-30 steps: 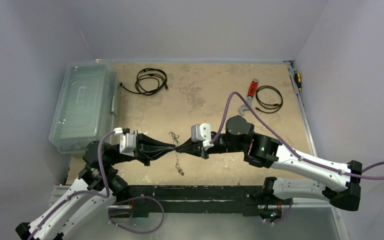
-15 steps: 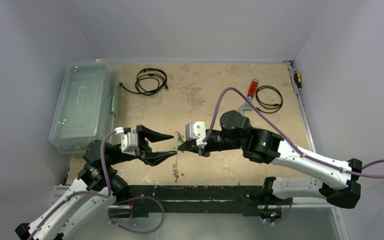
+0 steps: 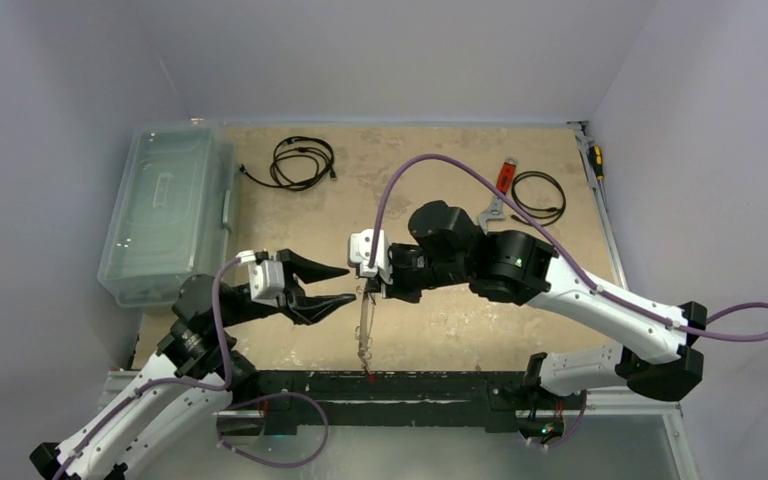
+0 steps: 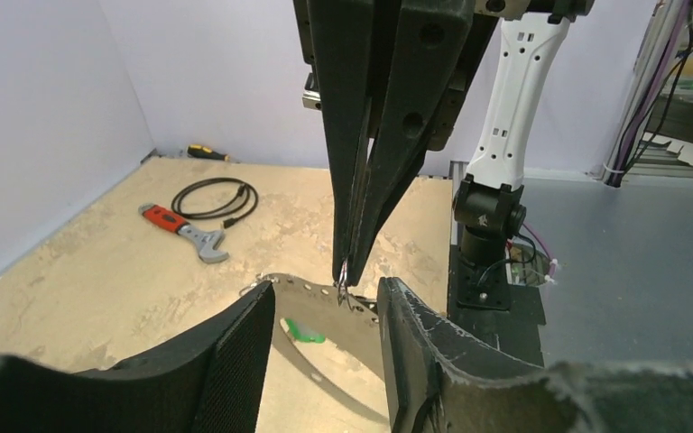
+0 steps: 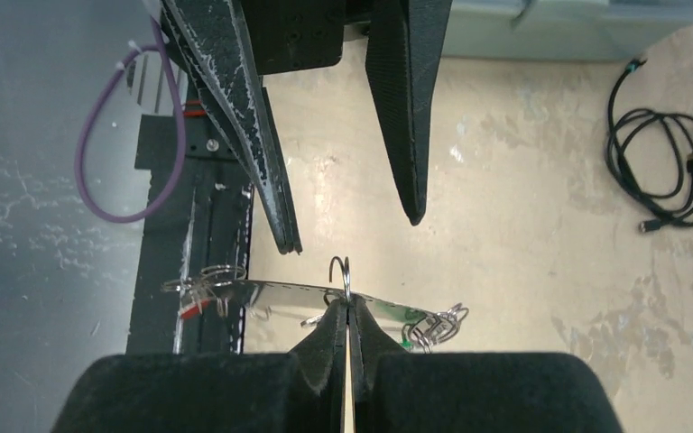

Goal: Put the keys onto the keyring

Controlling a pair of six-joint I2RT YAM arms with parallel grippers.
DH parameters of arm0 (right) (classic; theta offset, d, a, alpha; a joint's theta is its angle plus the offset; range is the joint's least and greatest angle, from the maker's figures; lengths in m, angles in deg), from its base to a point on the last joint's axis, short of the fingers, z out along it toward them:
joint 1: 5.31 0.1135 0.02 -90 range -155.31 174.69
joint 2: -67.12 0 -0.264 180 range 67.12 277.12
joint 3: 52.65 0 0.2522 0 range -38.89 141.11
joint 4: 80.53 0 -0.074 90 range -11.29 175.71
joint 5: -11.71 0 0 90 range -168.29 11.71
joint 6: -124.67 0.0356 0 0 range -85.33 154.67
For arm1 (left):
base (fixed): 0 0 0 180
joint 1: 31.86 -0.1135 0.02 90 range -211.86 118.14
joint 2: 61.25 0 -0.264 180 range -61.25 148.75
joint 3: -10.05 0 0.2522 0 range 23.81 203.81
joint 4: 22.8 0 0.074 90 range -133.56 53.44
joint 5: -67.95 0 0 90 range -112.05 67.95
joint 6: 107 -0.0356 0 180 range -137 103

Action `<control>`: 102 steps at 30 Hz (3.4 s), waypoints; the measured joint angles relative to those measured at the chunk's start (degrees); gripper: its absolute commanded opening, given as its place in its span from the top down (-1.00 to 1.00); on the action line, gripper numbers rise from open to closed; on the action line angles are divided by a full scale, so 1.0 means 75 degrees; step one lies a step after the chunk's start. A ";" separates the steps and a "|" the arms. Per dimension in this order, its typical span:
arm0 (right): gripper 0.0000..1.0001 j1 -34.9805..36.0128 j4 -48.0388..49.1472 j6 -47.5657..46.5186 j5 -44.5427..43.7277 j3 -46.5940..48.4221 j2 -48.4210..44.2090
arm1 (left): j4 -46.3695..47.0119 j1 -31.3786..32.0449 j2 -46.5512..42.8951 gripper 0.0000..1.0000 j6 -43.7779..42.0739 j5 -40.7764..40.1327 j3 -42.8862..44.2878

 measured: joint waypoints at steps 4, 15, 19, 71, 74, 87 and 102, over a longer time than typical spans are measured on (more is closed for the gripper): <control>1.00 0.0000 -0.0539 -0.0047 -0.0140 0.0274 0.0297 | 0.0050 0.0047 0.0367 0.23 0.0006 0.0070 0.0015; 1.00 0.0000 -0.1029 -0.0178 -0.0134 0.0446 0.0335 | 0.0224 0.0096 0.1209 0.50 0.0187 0.0533 0.0015; 1.00 0.0000 -0.1029 -0.0201 -0.0122 0.0446 0.0335 | 0.0353 0.0134 0.1303 0.58 0.0274 0.0644 0.0015; -0.01 0.0009 0.4855 0.0749 -0.0061 -0.4191 -0.3188 | 0.1300 0.0160 0.0493 1.00 0.1157 0.0758 -0.0160; -0.01 0.0009 0.5164 0.0935 0.0061 -0.4433 -0.3022 | 0.1294 0.0119 0.0405 1.00 0.1154 0.0708 -0.0160; 0.01 0.0009 0.6551 0.1489 0.0417 -0.5059 -0.2882 | 0.1276 -0.0096 0.0224 1.00 0.1154 0.0481 -0.0160; 0.29 0.0009 0.7589 0.1877 0.0458 -0.5214 -0.2349 | 0.1250 -0.0178 0.0169 1.00 0.1157 0.0431 -0.0160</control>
